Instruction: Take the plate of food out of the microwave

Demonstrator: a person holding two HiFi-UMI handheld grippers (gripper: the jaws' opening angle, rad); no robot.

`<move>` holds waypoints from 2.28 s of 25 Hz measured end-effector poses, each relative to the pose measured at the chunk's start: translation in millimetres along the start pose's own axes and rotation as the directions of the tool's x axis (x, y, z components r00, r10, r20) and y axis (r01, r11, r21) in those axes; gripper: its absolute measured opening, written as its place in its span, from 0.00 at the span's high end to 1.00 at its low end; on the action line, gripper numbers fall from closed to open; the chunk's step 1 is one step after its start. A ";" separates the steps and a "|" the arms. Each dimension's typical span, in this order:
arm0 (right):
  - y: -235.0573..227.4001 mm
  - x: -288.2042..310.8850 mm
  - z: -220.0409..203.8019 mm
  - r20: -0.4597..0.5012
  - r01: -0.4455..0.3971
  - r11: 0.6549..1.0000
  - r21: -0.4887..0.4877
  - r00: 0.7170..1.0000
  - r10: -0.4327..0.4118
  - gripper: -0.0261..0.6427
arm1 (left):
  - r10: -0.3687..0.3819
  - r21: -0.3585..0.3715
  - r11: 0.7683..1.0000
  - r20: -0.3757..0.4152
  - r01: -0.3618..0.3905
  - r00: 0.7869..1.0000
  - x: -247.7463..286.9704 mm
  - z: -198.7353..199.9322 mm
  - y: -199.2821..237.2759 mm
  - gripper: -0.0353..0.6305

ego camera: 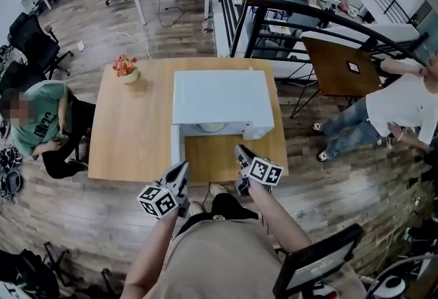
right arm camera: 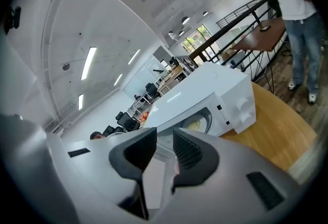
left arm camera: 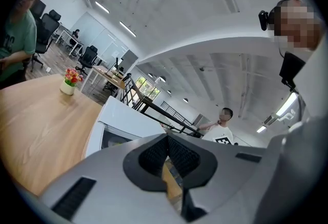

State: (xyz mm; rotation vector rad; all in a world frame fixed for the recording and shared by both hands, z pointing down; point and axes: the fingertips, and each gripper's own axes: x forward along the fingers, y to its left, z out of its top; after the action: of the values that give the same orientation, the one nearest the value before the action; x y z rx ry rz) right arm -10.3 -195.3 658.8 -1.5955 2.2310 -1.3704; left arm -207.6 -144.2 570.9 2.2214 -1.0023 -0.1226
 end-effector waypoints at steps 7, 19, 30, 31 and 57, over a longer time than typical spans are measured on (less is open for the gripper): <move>-66.9 91.9 -17.1 -0.054 0.102 0.993 0.054 0.994 -0.099 0.83 | 0.076 -0.010 0.997 -0.009 -0.076 0.997 21.0 7.7 20.2 0.94; -160.4 196.1 -69.2 -0.149 0.283 0.926 0.250 0.956 -0.252 0.72 | 0.162 -0.009 0.987 -0.037 -0.163 0.986 46.0 2.5 30.0 0.94; -176.2 238.9 -85.8 -0.160 0.396 0.879 0.265 0.917 -0.365 0.72 | 0.223 -0.011 0.975 -0.031 -0.223 0.974 36.3 9.6 46.0 0.94; -178.8 239.3 -89.2 -0.168 0.411 0.873 0.263 0.911 -0.378 0.72 | 0.225 -0.012 0.974 -0.031 -0.225 0.974 35.3 9.3 46.2 0.94; -159.2 191.5 -89.9 -0.058 0.168 0.831 0.530 0.985 -0.162 0.93 | 0.196 -0.009 0.981 -0.003 -0.196 0.981 19.6 11.5 31.2 0.94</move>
State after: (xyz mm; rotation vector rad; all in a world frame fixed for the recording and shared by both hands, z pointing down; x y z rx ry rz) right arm -29.4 -301.3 900.7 -1.5840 1.5253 -1.8361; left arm -217.5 -178.6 585.2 2.1005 -1.2100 -0.0372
